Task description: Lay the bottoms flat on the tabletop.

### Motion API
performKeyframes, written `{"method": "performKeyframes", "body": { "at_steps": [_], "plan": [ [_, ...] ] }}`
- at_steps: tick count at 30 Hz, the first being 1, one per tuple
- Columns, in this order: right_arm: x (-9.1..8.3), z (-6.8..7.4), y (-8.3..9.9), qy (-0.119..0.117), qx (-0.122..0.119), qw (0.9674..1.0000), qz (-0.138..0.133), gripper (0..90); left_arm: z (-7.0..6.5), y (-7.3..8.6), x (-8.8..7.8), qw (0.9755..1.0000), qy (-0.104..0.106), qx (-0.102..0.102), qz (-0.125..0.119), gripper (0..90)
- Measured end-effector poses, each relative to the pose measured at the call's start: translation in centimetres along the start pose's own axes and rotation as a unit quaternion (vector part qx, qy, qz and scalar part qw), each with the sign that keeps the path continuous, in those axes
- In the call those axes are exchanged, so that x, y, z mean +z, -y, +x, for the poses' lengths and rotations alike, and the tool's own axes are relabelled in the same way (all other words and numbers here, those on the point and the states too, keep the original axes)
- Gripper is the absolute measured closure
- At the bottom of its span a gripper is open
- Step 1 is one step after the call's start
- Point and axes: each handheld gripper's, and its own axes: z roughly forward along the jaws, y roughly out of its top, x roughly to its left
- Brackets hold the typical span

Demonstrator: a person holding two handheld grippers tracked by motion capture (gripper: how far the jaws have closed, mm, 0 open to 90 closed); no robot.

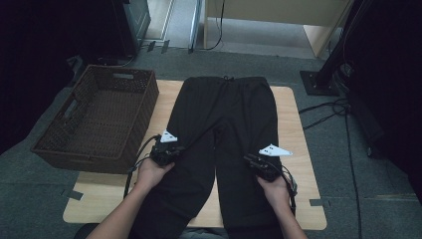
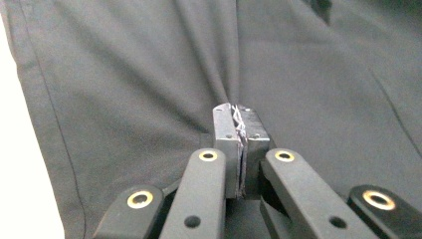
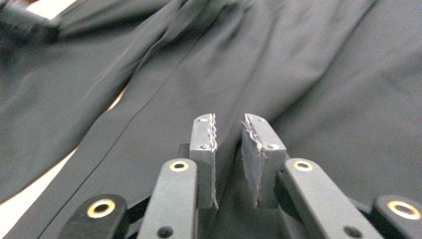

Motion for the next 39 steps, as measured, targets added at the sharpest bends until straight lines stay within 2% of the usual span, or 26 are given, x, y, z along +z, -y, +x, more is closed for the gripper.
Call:
{"method": "performKeyframes", "body": {
  "at_steps": [3, 6, 8, 10, 12, 15, 18, 19, 20, 21, 23, 25, 27, 30, 36, 37, 38, 39],
  "plan": [
    [0.3, -0.5, -0.7, 0.003, 0.007, 0.9999, -0.011, 75.3, -0.8, 1.3, -0.8, 0.9999, 0.011, 0.000, 0.009, 88.9],
    [0.6, -0.9, -1.1, 0.004, 0.009, 0.9999, -0.013, 75.3, -1.5, 1.9, -1.4, 0.9998, 0.004, 0.008, 0.016, 88.6],
    [1.1, -1.3, -1.7, 0.006, 0.013, 0.9998, -0.016, 75.1, -2.0, 2.6, -2.1, 0.9998, 0.012, -0.004, 0.015, 88.5],
    [1.5, -1.5, -2.0, 0.009, 0.013, 0.9998, -0.014, 74.7, -2.1, 2.8, -2.3, 0.9998, 0.011, -0.001, 0.018, 88.1],
    [1.9, -1.7, -2.2, 0.010, 0.013, 0.9998, -0.013, 74.2, -2.3, 3.4, -2.6, 0.9996, 0.012, -0.012, 0.023, 87.1],
    [2.2, -1.8, -2.3, 0.013, 0.013, 0.9997, -0.013, 73.1, -2.2, 3.7, -2.8, 0.9995, 0.018, -0.016, 0.018, 85.0],
    [2.9, -2.0, -2.7, 0.017, 0.009, 0.9997, -0.012, 68.8, -1.9, 3.4, -3.0, 0.9997, 0.019, -0.017, 0.004, 71.0],
    [3.4, -2.1, -2.8, 0.021, 0.009, 0.9997, -0.012, 63.4, -1.7, 3.3, -3.0, 0.9996, 0.019, -0.019, -0.001, 65.0],
    [3.4, -2.1, -2.8, 0.021, 0.009, 0.9997, -0.012, 63.4, -1.6, 3.2, -3.0, 0.9997, 0.016, -0.020, -0.007, 65.0],
    [4.0, -2.2, -2.9, 0.019, 0.013, 0.9997, -0.013, 60.2, -1.4, 2.9, -2.8, 0.9997, 0.010, -0.020, -0.010, 57.6],
    [4.4, -2.2, -2.9, 0.027, 0.011, 0.9994, -0.018, 57.3, -1.0, 2.5, -2.5, 0.9998, 0.003, -0.015, -0.014, 54.7],
    [4.9, -2.4, -3.1, 0.029, 0.010, 0.9995, -0.009, 54.1, -0.4, 1.5, -1.5, 0.9999, -0.006, -0.011, -0.012, 49.8],
    [5.3, -2.4, -3.4, 0.028, 0.016, 0.9994, -0.007, 51.4, 0.0, 0.9, -0.9, 0.9998, -0.014, -0.010, -0.012, 48.0],
    [5.9, -2.4, -3.7, 0.042, 0.009, 0.9990, -0.008, 49.5, 0.3, 0.4, 0.0, 0.9996, -0.023, -0.012, -0.007, 46.4],
    [6.7, -2.2, -3.5, 0.053, 0.004, 0.9984, 0.016, 48.9, 0.0, 0.6, 0.9, 0.9993, -0.037, 0.009, -0.002, 48.5],
    [6.7, -2.1, -3.4, 0.054, 0.000, 0.9984, 0.019, 48.9, -0.1, 0.6, 0.9, 0.9990, -0.043, 0.013, -0.001, 49.2],
    [6.9, -1.8, -3.3, 0.066, -0.020, 0.9972, 0.027, 49.8, -0.2, 0.7, 0.8, 0.9988, -0.046, 0.017, -0.003, 51.6],
    [7.1, -1.6, -3.2, 0.069, -0.027, 0.9967, 0.033, 50.4, -0.2, 0.8, 0.8, 0.9984, -0.052, 0.021, -0.004, 53.2]
  ]
}}
